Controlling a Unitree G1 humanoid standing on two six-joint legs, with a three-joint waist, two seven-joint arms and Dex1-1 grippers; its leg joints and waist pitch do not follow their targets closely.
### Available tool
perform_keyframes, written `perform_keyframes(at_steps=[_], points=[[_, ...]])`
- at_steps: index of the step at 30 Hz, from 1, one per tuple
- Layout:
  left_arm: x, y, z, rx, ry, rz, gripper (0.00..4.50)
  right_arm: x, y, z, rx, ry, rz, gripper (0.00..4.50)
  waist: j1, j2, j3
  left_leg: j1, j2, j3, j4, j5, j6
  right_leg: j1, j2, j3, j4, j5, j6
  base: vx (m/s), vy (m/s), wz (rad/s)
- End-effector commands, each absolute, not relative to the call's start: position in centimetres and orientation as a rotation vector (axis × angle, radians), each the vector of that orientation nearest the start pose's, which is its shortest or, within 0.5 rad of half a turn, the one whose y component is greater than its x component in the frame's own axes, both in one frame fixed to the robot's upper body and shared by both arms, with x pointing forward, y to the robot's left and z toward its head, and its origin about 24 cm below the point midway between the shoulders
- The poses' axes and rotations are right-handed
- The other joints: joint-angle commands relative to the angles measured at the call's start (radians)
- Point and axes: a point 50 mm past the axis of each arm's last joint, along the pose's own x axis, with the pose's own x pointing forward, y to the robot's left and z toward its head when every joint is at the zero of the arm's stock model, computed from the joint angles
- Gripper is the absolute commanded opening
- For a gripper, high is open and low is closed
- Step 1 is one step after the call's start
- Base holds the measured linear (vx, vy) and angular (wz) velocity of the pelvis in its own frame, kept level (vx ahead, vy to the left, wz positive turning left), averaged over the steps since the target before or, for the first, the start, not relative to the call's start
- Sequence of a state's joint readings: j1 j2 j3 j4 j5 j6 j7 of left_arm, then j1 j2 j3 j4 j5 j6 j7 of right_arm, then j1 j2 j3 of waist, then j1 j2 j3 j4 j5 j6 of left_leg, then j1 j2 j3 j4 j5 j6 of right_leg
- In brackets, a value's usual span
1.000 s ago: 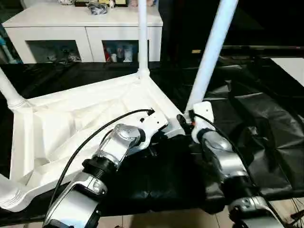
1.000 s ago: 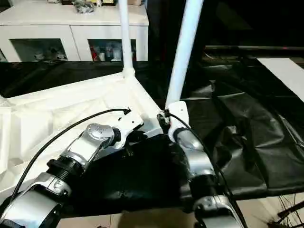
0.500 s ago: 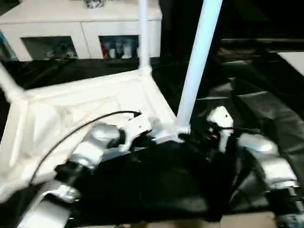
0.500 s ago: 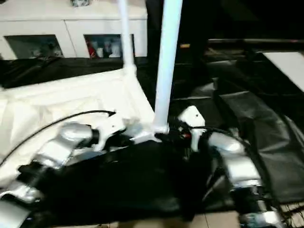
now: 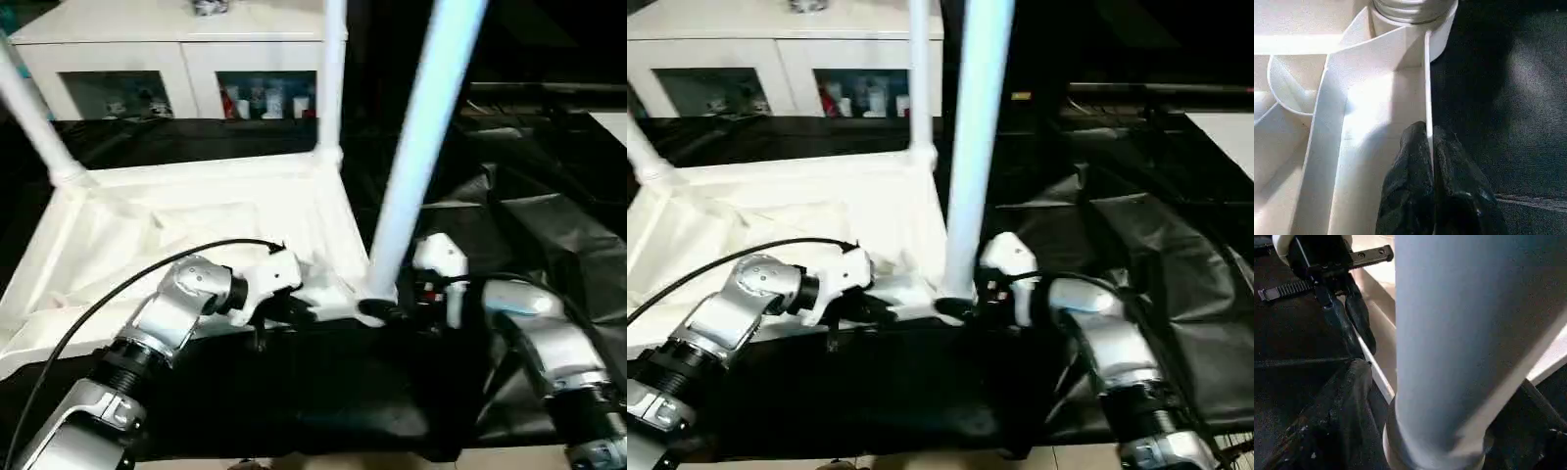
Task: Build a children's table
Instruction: Rotate leg to tighten
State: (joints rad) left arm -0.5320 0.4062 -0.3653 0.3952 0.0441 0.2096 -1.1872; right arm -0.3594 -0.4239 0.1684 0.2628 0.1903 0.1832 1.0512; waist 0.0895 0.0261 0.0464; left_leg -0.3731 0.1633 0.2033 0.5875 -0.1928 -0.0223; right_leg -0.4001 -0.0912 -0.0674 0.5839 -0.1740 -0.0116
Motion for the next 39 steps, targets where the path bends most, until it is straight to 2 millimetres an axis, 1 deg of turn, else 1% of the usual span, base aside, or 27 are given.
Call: perform_keyframes(at_steps=[1,2,3,5,6,7,8,9,10,11,13,14,16,17,19,20,21,24,25,26,29,34,35,36,37,38,39], points=[[29.8,11.7,5.6,0.502,0.466,-1.412,0.0,28.9,-14.7,5.8,-0.21,0.284,1.196,3.56,-0.002,0.0,-0.061,0.02,0.073,-0.034,-0.074,-0.206,0.03,0.046,-0.067,0.047,-0.051,-0.143,-0.249,0.0,0.0,0.0],[29.8,11.7,5.6,0.503,0.466,-1.412,0.0,28.8,-14.7,5.8,-0.211,0.286,1.197,3.56,-0.002,0.001,-0.062,0.019,0.073,-0.034,-0.073,-0.2,0.033,0.047,-0.068,0.047,-0.05,-0.136,-0.251,0.0,0.0,0.0],[29.8,11.7,5.6,0.503,0.467,-1.413,0.0,28.8,-14.7,5.7,-0.215,0.29,1.198,3.43,-0.002,0.0,-0.063,0.018,0.072,-0.033,-0.071,-0.189,0.039,0.047,-0.068,0.047,-0.049,-0.125,-0.254,0.0,0.0,0.0],[29.8,11.8,5.5,0.505,0.47,-1.414,0.0,28.8,-14.8,5.6,-0.22,0.295,1.196,3.43,-0.001,0.001,-0.063,0.018,0.071,-0.033,-0.07,-0.183,0.043,0.048,-0.069,0.046,-0.05,-0.125,-0.256,0.0,0.0,0.0],[29.8,11.8,5.5,0.506,0.471,-1.413,0.0,28.8,-14.9,5.5,-0.226,0.299,1.195,3.33,0.0,0.0,-0.064,0.017,0.071,-0.033,-0.069,-0.175,0.046,0.049,-0.069,0.046,-0.048,-0.119,-0.256,0.0,0.0,0.0],[29.8,11.8,5.5,0.507,0.473,-1.411,0.0,28.8,-15.0,5.4,-0.23,0.303,1.197,3.15,0.0,0.0,-0.064,0.017,0.071,-0.032,-0.068,-0.171,0.048,0.049,-0.068,0.046,-0.048,-0.117,-0.257,0.0,0.0,0.0],[29.8,11.8,5.5,0.507,0.473,-1.411,0.0,28.8,-15.0,5.4,-0.231,0.303,1.197,3.15,-0.001,-0.003,-0.064,0.017,0.072,-0.032,-0.068,-0.17,0.049,0.049,-0.068,0.046,-0.048,-0.117,-0.257,0.0,0.0,0.0],[29.8,11.8,5.5,0.508,0.473,-1.411,0.0,28.8,-15.0,5.4,-0.231,0.304,1.198,3.07,0.0,-0.002,-0.064,0.018,0.072,-0.033,-0.068,-0.168,0.051,0.049,-0.068,0.046,-0.047,-0.12,-0.257,0.0,0.0,0.0],[29.8,11.8,5.4,0.508,0.474,-1.41,0.0,28.8,-15.0,5.4,-0.233,0.305,1.196,2.89,0.001,-0.001,-0.064,0.018,0.072,-0.033,-0.068,-0.171,0.051,0.049,-0.068,0.046,-0.048,-0.126,-0.258,0.0,0.0,0.0],[29.8,11.8,5.4,0.508,0.475,-1.41,0.0,28.8,-15.1,5.3,-0.235,0.306,1.196,2.89,0.0,0.0,-0.063,0.018,0.072,-0.033,-0.068,-0.175,0.05,0.048,-0.068,0.046,-0.049,-0.132,-0.257,0.0,0.0,0.0],[29.8,11.9,5.3,0.509,0.477,-1.407,0.0,28.8,-15.1,5.2,-0.25,0.31,1.19,2.68,0.0,-0.001,-0.063,0.018,0.072,-0.033,-0.068,-0.179,0.046,0.048,-0.067,0.046,-0.048,-0.137,-0.256,0.0,0.0,0.0],[29.8,11.9,5.3,0.509,0.478,-1.407,0.0,28.8,-15.1,5.2,-0.251,0.31,1.19,2.68,-0.001,-0.002,-0.063,0.018,0.072,-0.033,-0.068,-0.18,0.047,0.048,-0.068,0.046,-0.049,-0.139,-0.256,0.0,0.0,0.0],[29.7,11.9,5.3,0.509,0.479,-1.405,0.0,28.9,-15.1,5.1,-0.252,0.31,1.191,2.46,0.0,-0.002,-0.063,0.018,0.072,-0.033,-0.068,-0.18,0.047,0.049,-0.068,0.046,-0.049,-0.144,-0.253,0.0,0.0,0.0],[29.7,11.9,5.3,0.508,0.482,-1.406,0.0,28.9,-15.0,5.1,-0.253,0.311,1.193,2.43,0.0,0.0,-0.064,0.018,0.072,-0.033,-0.067,-0.182,0.046,0.048,-0.068,0.046,-0.05,-0.147,-0.253,0.0,0.0,0.0],[29.7,11.9,5.2,0.507,0.486,-1.407,0.0,28.8,-15.0,4.9,-0.256,0.314,1.194,2.29,-0.001,-0.001,-0.063,0.019,0.072,-0.033,-0.068,-0.185,0.046,0.048,-0.067,0.046,-0.049,-0.145,-0.253,0.0,0.0,0.0],[29.6,11.9,5.2,0.507,0.488,-1.407,0.0,28.8,-15.0,4.9,-0.255,0.315,1.195,2.21,-0.001,0.002,-0.064,0.019,0.071,-0.033,-0.067,-0.184,0.046,0.048,-0.067,0.046,-0.049,-0.143,-0.254,0.0,0.0,0.0],[29.6,11.9,5.1,0.506,0.489,-1.408,0.0,28.8,-15.0,4.8,-0.255,0.316,1.196,2.16,-0.002,-0.001,-0.063,0.018,0.072,-0.033,-0.068,-0.189,0.045,0.048,-0.067,0.046,-0.05,-0.146,-0.254,0.0,0.0,0.0],[29.6,12.0,5.1,0.507,0.493,-1.405,0.0,28.7,-15.0,4.7,-0.253,0.319,1.195,2.12,-0.002,-0.001,-0.064,0.018,0.071,-0.033,-0.067,-0.189,0.044,0.049,-0.068,0.046,-0.05,-0.153,-0.252,0.0,0.0,0.0],[29.6,12.0,5.0,0.504,0.495,-1.403,0.0,28.6,-15.0,4.6,-0.247,0.321,1.194,2.09,-0.002,-0.006,-0.063,0.018,0.071,-0.033,-0.068,-0.191,0.045,0.048,-0.066,0.046,-0.05,-0.158,-0.251,0.0,0.0,0.0],[29.6,12.0,5.0,0.504,0.495,-1.402,0.0,28.5,-15.0,4.5,-0.246,0.322,1.194,2.09,-0.001,-0.003,-0.063,0.018,0.071,-0.033,-0.067,-0.189,0.046,0.049,-0.068,0.047,-0.05,-0.162,-0.25,0.0,0.0,0.0],[29.5,12.0,5.0,0.5,0.497,-1.399,0.0,28.4,-15.0,4.3,-0.232,0.325,1.194,2.09,-0.001,-0.003,-0.063,0.017,0.071,-0.034,-0.067,-0.187,0.046,0.049,-0.068,0.047,-0.049,-0.165,-0.249,0.0,0.0,0.0],[29.5,12.1,4.8,0.493,0.504,-1.375,0.0,28.4,-15.0,3.9,-0.192,0.326,1.14,2.06,-0.002,-0.003,-0.06,0.019,0.071,-0.034,-0.07,-0.215,0.038,0.046,-0.068,0.048,-0.055,-0.207,-0.239,0.0,0.0,0.0],[29.7,12.1,4.7,0.493,0.505,-1.351,0.0,28.8,-15.0,3.8,-0.17,0.322,1.09,2.05,-0.003,-0.004,-0.06,0.02,0.071,-0.035,-0.071,-0.225,0.03,0.045,-0.068,0.048,-0.057,-0.226,-0.233,0.0,0.0,0.0],[29.8,12.1,4.7,0.493,0.505,-1.347,0.0,28.8,-15.0,3.7,-0.168,0.322,1.081,2.04,-0.004,-0.003,-0.059,0.021,0.071,-0.035,-0.071,-0.229,0.028,0.044,-0.068,0.048,-0.057,-0.231,-0.232,0.0,0.0,0.0],[30.1,12.0,4.6,0.491,0.503,-1.313,0.0,29.3,-15.1,3.5,-0.147,0.32,1.005,2.04,-0.006,-0.002,-0.056,0.021,0.07,-0.034,-0.073,-0.251,0.021,0.042,-0.068,0.049,-0.062,-0.265,-0.227,0.0,0.0,0.0],[30.7,11.8,4.5,0.49,0.501,-1.26,0.0,29.7,-15.0,3.1,-0.126,0.321,0.926,2.04,-0.011,-0.003,-0.053,0.022,0.068,-0.036,-0.075,-0.286,0.006,0.039,-0.069,0.048,-0.069,-0.321,-0.214,0.0,0.0,0.0],[31.2,11.5,4.4,0.484,0.498,-1.213,0.0,30.1,-14.9,2.8,-0.112,0.322,0.857,2.03,-0.011,-0.003,-0.052,0.026,0.067,-0.038,-0.076,-0.299,-0.003,0.038,-0.069,0.047,-0.072,-0.351,-0.205,0.0,0.0,0.0]])
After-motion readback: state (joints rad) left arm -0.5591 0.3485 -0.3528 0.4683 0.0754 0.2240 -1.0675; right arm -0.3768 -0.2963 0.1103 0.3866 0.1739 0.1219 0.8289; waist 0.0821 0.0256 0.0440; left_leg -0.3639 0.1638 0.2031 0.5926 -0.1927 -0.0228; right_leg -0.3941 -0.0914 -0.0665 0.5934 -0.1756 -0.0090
